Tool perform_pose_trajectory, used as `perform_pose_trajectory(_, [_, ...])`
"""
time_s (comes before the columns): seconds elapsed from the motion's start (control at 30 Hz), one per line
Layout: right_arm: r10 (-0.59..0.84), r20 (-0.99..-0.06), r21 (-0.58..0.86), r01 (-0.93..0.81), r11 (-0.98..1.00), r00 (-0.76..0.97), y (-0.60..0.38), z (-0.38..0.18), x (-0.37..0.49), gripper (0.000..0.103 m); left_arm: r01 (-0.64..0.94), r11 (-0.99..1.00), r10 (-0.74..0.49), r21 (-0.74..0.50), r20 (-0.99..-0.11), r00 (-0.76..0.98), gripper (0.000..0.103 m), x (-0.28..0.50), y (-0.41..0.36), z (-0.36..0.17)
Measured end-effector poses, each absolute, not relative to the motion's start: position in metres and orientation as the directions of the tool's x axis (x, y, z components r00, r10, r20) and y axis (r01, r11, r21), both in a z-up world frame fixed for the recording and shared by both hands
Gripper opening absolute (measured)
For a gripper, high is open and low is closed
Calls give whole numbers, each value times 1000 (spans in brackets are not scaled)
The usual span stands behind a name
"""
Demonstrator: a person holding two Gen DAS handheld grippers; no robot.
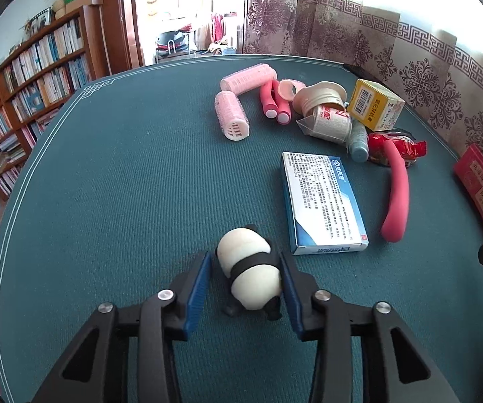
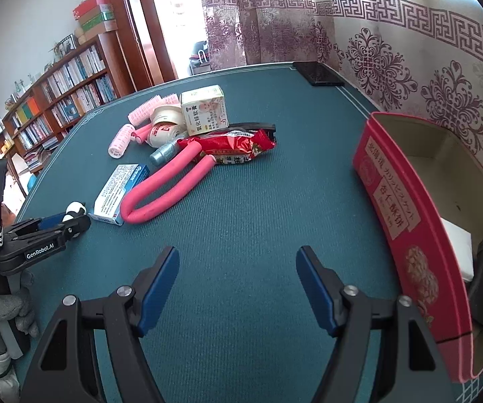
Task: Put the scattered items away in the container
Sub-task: 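Grasp panda figurine with left gripper while right gripper grasps pink foam tube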
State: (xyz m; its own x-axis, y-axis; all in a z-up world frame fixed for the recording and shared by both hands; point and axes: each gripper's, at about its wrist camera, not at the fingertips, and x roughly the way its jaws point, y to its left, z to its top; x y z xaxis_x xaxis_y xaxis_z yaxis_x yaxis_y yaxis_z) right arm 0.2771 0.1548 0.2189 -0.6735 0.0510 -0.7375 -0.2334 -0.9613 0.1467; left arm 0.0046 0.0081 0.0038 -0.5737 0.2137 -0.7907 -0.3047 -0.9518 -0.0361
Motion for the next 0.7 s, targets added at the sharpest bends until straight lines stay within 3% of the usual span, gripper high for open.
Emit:
perform_pose_trajectory(0.17, [19, -753, 152, -201, -968, -658, 149, 217, 264, 76, -314, -948, 230, -47, -784, -576, 39, 5, 6, 4])
perform_pose_trajectory(0.7, [-174, -768, 366, -200, -909, -616, 146, 207, 166, 76, -313, -947, 256, -78, -770, -584, 39, 9, -2, 5])
